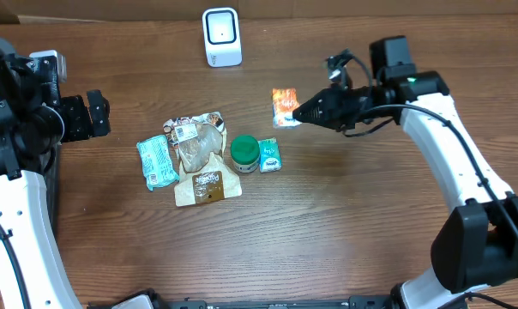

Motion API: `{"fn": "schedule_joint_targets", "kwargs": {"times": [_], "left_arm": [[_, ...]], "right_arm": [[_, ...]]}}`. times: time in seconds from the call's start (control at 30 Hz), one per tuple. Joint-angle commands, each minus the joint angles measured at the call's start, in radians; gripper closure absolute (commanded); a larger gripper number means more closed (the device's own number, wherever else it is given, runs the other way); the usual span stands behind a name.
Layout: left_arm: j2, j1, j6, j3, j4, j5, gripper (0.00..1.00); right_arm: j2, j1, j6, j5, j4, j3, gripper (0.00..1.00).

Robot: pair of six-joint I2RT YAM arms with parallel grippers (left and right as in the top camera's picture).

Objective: Scan the item barcode
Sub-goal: 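Carry the Kleenex pack with the right gripper to the white scanner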

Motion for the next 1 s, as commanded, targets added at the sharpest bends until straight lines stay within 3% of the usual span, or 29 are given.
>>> {"fn": "schedule_joint_targets", "kwargs": {"times": [0.0,0.17,0.37,0.57,0.97], "left_arm": [[0.000,0.000,0.022,0.009,0.000,0.013,0.00],[0.000,0.000,0.022,0.009,0.000,0.012,0.00],[0.000,0.000,0.022,0.009,0.000,0.013,0.01],[0.000,0.000,0.022,0.009,0.000,0.013,0.00],[0.000,0.000,0.022,0.009,0.000,0.013,0.00]], "right_arm": [[0.003,0.071,0.063,0.449,-0.050,0.179,0.96],[0.063,0.191,0.061,0.874,-0.125,0.452,0.96],[0.166,0.323,-0.156,1.249,0.116,0.528,0.96],[0.326,0.390,-0.260,1.400,0.366,0.528,0.96],[0.621,0.431,-0.821,1.326,0.887,0.528,0.96]]}}
